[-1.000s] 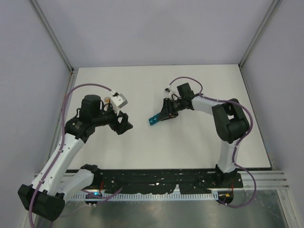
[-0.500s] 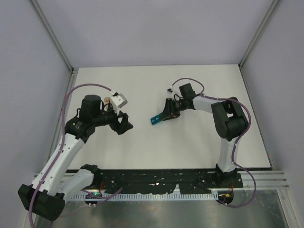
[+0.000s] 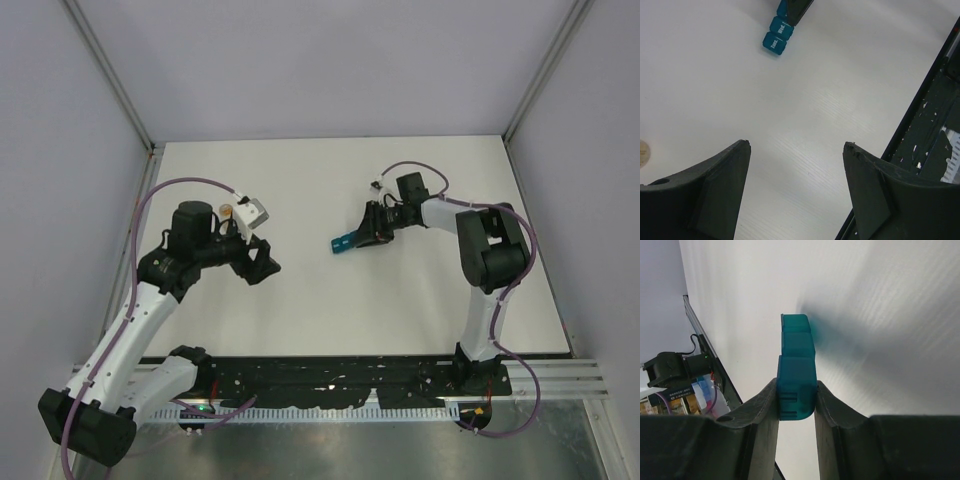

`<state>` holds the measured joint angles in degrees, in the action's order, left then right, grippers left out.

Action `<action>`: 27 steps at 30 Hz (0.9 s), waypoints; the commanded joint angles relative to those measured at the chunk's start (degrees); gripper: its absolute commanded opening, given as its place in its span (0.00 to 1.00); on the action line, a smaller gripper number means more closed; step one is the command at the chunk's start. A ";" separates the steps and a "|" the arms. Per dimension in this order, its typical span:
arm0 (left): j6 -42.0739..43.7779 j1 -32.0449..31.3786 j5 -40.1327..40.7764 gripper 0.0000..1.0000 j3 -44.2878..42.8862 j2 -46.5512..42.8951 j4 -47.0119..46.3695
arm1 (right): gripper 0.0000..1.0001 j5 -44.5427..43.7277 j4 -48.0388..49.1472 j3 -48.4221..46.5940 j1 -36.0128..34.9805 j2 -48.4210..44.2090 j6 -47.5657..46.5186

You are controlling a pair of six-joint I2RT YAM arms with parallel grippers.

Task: Sort the pills into containers

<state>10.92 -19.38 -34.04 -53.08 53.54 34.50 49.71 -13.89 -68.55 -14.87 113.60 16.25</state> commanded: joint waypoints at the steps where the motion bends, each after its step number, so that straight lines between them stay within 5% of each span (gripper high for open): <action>1: 0.16 0.22 -1.20 0.78 0.17 -1.07 -2.16 | 0.36 -0.32 -2.28 0.79 2.13 -1.54 -3.94; 27: 0.07 0.22 -1.55 0.79 0.52 -3.18 -2.24 | 0.75 -6.63 -15.46 6.15 15.73 -5.58 -20.99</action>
<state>10.92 -19.38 -34.15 -52.71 51.79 34.46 52.40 -25.45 -64.01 -1.04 110.59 0.89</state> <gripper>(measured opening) 0.784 0.732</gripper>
